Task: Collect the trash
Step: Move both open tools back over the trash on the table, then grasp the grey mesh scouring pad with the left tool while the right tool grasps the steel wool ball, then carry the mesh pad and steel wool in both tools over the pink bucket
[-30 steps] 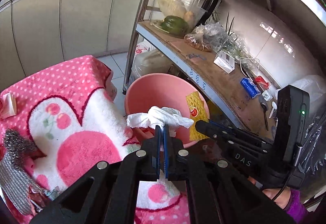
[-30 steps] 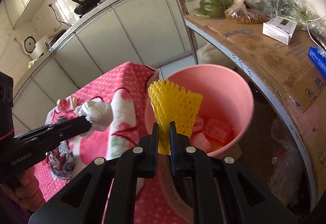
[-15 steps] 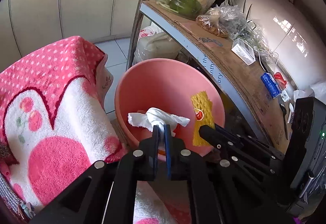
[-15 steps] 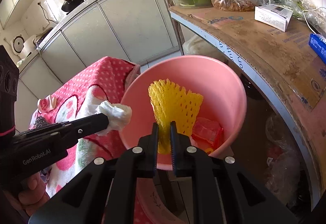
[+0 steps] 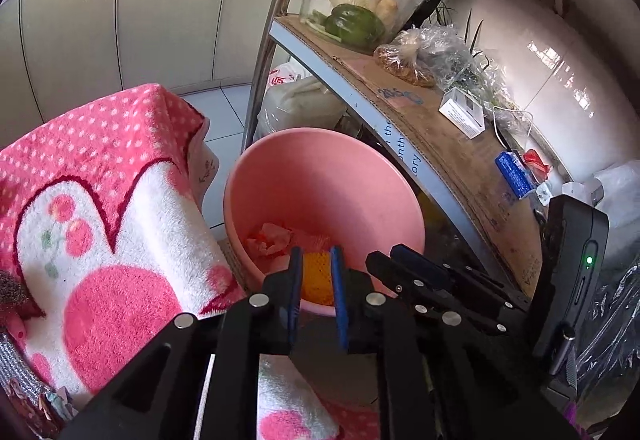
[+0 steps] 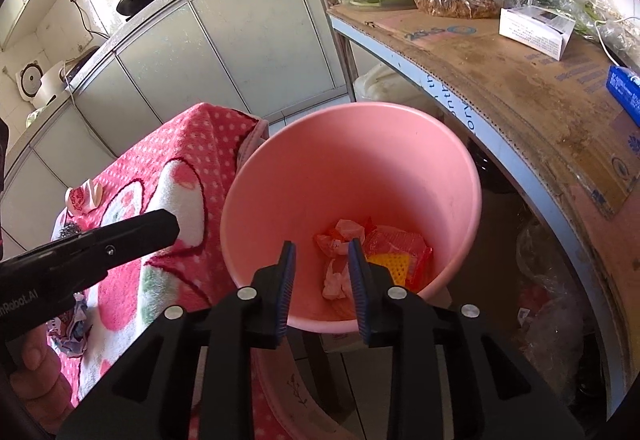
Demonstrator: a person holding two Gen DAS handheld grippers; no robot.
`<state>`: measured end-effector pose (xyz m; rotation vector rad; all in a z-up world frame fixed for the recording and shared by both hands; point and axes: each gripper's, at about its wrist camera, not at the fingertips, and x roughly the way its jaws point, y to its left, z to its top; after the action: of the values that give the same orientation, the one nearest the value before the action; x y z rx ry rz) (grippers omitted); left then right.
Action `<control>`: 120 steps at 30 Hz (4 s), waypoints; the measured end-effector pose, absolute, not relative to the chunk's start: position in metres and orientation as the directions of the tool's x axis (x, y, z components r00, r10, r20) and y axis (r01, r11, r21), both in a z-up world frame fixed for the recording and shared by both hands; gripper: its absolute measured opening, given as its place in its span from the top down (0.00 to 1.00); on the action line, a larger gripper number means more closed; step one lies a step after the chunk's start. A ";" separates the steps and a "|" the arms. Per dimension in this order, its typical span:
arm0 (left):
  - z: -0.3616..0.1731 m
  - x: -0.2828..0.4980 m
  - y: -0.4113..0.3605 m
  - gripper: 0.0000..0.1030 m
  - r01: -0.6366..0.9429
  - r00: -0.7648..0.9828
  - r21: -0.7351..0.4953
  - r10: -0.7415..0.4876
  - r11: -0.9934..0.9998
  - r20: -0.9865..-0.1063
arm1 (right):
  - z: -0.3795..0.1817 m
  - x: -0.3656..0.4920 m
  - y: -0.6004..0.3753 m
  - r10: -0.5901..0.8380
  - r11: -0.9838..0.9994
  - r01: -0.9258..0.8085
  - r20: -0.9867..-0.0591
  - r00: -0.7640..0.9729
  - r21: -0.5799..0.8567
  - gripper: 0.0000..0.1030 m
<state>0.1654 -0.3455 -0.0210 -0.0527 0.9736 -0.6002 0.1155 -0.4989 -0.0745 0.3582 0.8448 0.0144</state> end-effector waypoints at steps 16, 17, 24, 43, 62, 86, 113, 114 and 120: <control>0.033 0.108 -0.257 0.87 0.422 0.550 -0.248 -0.464 0.872 -0.694 | -0.014 0.077 -0.437 0.314 0.921 -0.056 -0.651 0.691 0.384 0.69; 0.036 0.104 -0.246 0.87 0.408 0.563 -0.243 -0.452 0.880 -0.692 | -0.012 0.077 -0.431 0.332 0.916 -0.072 -0.647 0.687 0.394 0.66; 0.041 0.083 -0.169 0.86 0.278 0.645 -0.205 -0.340 0.939 -0.684 | 0.004 0.074 -0.379 0.407 0.905 -0.192 -0.639 0.653 0.380 0.63; -0.050 0.096 -0.053 0.81 -0.044 0.536 -0.358 -0.281 0.933 -0.796 | 0.011 0.125 -0.261 0.520 0.849 -0.395 -0.695 0.497 0.352 0.61; -0.066 0.117 -0.051 0.80 -0.074 0.500 -0.377 -0.292 0.923 -0.815 | -0.014 0.180 -0.211 0.474 0.858 -0.422 -0.767 0.433 0.293 0.61; -0.007 0.089 -0.047 0.97 0.025 0.648 -0.349 -0.281 0.937 -0.708 | 0.011 0.162 -0.223 0.507 0.847 -0.449 -0.685 0.523 0.285 0.99; 0.081 0.110 -0.230 0.97 0.411 0.635 -0.274 -0.488 0.870 -0.599 | 0.044 0.091 -0.441 0.277 0.933 -0.069 -0.581 0.766 0.353 0.99; 0.078 0.115 -0.243 0.97 0.428 0.621 -0.275 -0.501 0.861 -0.603 | 0.039 0.091 -0.452 0.253 0.935 -0.038 -0.586 0.769 0.354 0.99; 0.050 0.141 -0.306 0.97 0.487 0.537 -0.264 -0.525 0.832 -0.661 | 0.004 0.100 -0.494 0.178 0.929 0.080 -0.625 0.760 0.362 0.99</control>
<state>0.1411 -0.3062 0.0495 -0.0503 0.8031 -0.6025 0.1005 -0.4940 0.0038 0.3838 0.7093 0.0550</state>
